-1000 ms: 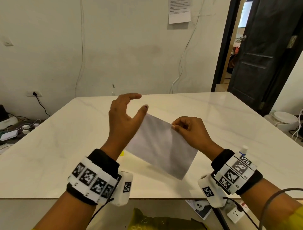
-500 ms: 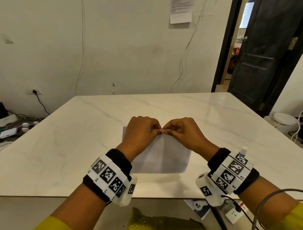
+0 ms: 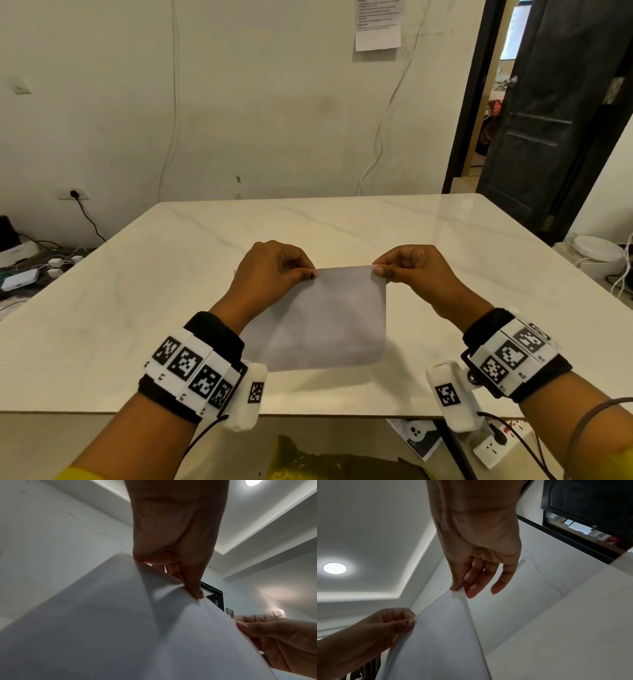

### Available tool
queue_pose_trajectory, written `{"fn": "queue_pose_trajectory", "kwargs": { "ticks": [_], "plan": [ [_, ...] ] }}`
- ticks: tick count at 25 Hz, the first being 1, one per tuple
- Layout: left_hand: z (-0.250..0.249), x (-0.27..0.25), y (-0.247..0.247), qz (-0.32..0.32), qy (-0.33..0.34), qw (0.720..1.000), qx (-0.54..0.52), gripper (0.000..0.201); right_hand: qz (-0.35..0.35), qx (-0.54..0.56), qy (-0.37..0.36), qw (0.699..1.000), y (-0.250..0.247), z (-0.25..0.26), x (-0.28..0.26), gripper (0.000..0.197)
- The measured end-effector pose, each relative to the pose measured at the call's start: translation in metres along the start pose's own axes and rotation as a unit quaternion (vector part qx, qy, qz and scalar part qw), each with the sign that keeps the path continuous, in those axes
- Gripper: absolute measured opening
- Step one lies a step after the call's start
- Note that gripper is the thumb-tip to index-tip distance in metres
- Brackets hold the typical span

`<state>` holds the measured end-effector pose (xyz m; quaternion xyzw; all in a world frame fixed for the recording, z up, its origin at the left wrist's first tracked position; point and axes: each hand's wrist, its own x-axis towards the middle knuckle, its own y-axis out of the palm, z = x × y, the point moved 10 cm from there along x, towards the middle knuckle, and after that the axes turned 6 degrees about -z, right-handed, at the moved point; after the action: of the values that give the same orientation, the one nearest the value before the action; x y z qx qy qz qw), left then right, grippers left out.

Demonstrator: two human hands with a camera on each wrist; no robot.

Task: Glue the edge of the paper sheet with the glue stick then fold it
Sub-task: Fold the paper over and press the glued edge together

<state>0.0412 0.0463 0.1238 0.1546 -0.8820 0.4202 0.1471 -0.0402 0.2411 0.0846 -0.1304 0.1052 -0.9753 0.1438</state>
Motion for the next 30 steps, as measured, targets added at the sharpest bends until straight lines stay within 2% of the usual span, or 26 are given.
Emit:
{"fn": "queue_pose_trajectory", "kwargs": {
  "ticks": [4,10,13,16,20,25,30],
  "plan": [
    [0.004,-0.001,0.005,0.025,-0.01,1.0,-0.014,0.005,0.009,0.015,0.028,0.999,0.0,-0.005,0.0,0.005],
    [-0.004,-0.002,0.01,0.051,-0.009,0.998,-0.023,0.037,-0.004,0.011,0.003,1.0,-0.002,0.011,0.002,0.004],
    [-0.019,-0.004,0.03,0.056,0.025,0.998,0.013,0.033,0.009,0.016,-0.021,1.0,0.008,0.023,-0.003,0.006],
    [-0.033,-0.006,0.042,0.033,0.047,0.998,0.02,0.027,0.01,0.027,-0.045,0.999,0.016,0.034,-0.008,0.011],
    [-0.039,-0.004,0.038,-0.013,0.034,0.998,-0.042,0.02,0.005,0.076,-0.037,0.996,0.017,0.036,-0.011,0.018],
    [-0.032,-0.002,0.026,-0.034,0.005,0.992,-0.125,0.016,0.009,0.1,0.015,0.995,0.018,0.023,-0.012,0.007],
    [-0.029,-0.004,0.026,-0.039,-0.019,0.985,-0.165,0.026,-0.011,0.085,0.012,0.996,0.019,0.019,-0.01,0.003]
  ]
}}
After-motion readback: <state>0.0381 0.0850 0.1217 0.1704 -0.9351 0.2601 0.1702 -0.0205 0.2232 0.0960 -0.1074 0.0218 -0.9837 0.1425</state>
